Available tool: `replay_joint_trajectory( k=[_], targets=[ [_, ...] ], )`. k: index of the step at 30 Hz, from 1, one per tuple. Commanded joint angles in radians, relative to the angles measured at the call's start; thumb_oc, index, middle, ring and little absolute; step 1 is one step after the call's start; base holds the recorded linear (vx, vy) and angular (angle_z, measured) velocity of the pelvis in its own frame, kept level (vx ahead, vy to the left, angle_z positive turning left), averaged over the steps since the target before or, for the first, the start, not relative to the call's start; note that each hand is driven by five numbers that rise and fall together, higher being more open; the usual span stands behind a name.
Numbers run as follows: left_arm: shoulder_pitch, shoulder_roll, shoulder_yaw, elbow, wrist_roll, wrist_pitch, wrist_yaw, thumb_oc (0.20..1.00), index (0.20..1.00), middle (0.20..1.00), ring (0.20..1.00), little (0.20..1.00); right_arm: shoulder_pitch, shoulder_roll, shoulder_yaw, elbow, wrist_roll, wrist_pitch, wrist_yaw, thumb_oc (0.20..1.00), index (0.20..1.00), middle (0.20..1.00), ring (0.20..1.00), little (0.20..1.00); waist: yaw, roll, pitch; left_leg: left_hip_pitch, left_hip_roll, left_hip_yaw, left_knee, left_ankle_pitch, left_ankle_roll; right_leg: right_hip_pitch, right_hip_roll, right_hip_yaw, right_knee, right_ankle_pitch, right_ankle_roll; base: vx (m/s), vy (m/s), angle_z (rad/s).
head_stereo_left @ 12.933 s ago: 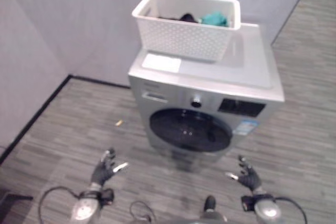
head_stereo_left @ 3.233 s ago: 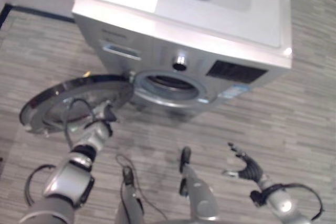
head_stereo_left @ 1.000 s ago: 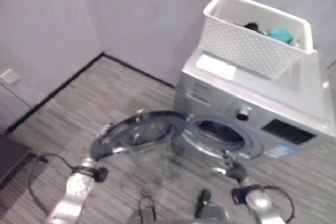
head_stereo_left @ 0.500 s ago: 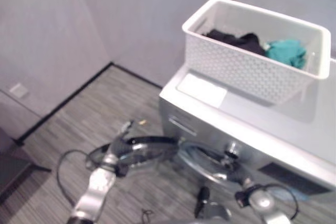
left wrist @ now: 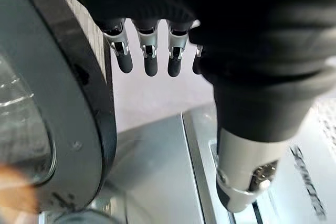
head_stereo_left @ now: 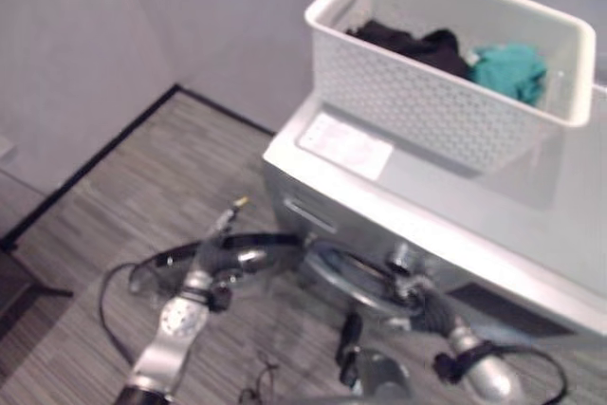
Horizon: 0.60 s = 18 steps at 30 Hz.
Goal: Grab the laundry basket,head to the washer,open it,put in the laundry and shut it.
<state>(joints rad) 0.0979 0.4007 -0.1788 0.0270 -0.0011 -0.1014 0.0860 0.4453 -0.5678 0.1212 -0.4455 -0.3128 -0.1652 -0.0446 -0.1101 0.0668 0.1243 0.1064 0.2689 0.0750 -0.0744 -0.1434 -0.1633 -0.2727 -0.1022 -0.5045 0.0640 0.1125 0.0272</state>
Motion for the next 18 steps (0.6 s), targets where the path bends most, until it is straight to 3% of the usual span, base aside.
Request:
replay_joint_trajectory(
  k=[1, 8, 10, 12, 13, 17, 18],
  targets=[
    [-0.033, 0.07, -0.046, 0.013, 0.013, -0.046, -0.014, 1.0, 1.0, 1.0, 1.0, 1.0, -0.609, -0.002, -0.461, -0.118, 0.096, -0.118, -0.357, 1.0, 1.0, 1.0, 1.0, 1.0, 0.049, -0.034, -0.085, 0.054, 0.061, 0.081, 0.05, 0.168, 0.038, 0.06, -0.046, 0.123, -0.004, -0.08, 0.107, -0.03, 0.009, -0.17],
    [-0.022, 0.084, -0.078, 0.018, 0.016, -0.039, -0.061, 1.0, 1.0, 1.0, 1.0, 1.0, -0.757, -0.105, -0.518, -0.106, 0.235, -0.132, -0.352, 1.0, 1.0, 1.0, 1.0, 1.0, 0.068, -0.055, -0.096, 0.067, 0.053, 0.074, 0.022, 0.135, 0.035, 0.08, -0.062, 0.111, -0.014, -0.061, 0.12, -0.01, 0.031, 0.14],
    [-0.013, 0.091, -0.093, 0.023, 0.019, -0.044, -0.082, 1.0, 1.0, 1.0, 1.0, 1.0, -0.806, -0.188, -0.524, -0.046, 0.25, -0.116, -0.359, 1.0, 1.0, 1.0, 1.0, 1.0, 0.077, -0.068, -0.101, 0.073, 0.048, 0.071, 0.015, 0.119, 0.036, 0.09, -0.067, 0.108, -0.019, -0.053, 0.124, -0.01, 0.048, 0.11],
    [-0.002, 0.105, -0.104, 0.027, 0.008, -0.046, -0.096, 1.0, 1.0, 1.0, 1.0, 1.0, -0.899, -0.325, -0.485, 0.095, 0.268, -0.078, -0.388, 1.0, 1.0, 1.0, 1.0, 1.0, 0.098, -0.089, -0.105, 0.077, 0.045, 0.065, 0.016, 0.107, 0.038, 0.099, -0.07, 0.104, -0.021, -0.046, 0.13, -0.02, 0.034, 0.09],
    [-0.003, 0.103, -0.104, 0.026, 0.008, -0.046, -0.096, 1.0, 1.0, 1.0, 1.0, 1.0, -0.908, -0.332, -0.479, 0.105, 0.27, -0.081, -0.391, 1.0, 1.0, 1.0, 1.0, 1.0, 0.097, -0.09, -0.103, 0.074, 0.041, 0.065, 0.016, 0.111, 0.039, 0.098, -0.073, 0.104, -0.023, -0.041, 0.127, -0.03, 0.007, 0.07],
    [0.007, 0.12, -0.094, 0.038, -0.015, -0.052, -0.098, 1.0, 1.0, 1.0, 1.0, 1.0, -1.069, -0.507, -0.345, 0.355, 0.3, -0.016, -0.378, 1.0, 1.0, 1.0, 1.0, 1.0, 0.124, -0.115, -0.104, 0.083, 0.04, 0.057, 0.019, 0.106, 0.04, 0.113, -0.071, 0.1, -0.026, -0.038, 0.127, -0.01, -0.004, 0.03],
    [0.006, 0.117, -0.093, 0.038, -0.015, -0.052, -0.098, 1.0, 1.0, 1.0, 1.0, 1.0, -1.081, -0.512, -0.335, 0.363, 0.3, -0.018, -0.379, 1.0, 1.0, 1.0, 1.0, 1.0, 0.123, -0.115, -0.102, 0.081, 0.037, 0.057, 0.018, 0.111, 0.04, 0.112, -0.073, 0.099, -0.028, -0.034, 0.124, -0.01, -0.012, 0.05]
  ],
)
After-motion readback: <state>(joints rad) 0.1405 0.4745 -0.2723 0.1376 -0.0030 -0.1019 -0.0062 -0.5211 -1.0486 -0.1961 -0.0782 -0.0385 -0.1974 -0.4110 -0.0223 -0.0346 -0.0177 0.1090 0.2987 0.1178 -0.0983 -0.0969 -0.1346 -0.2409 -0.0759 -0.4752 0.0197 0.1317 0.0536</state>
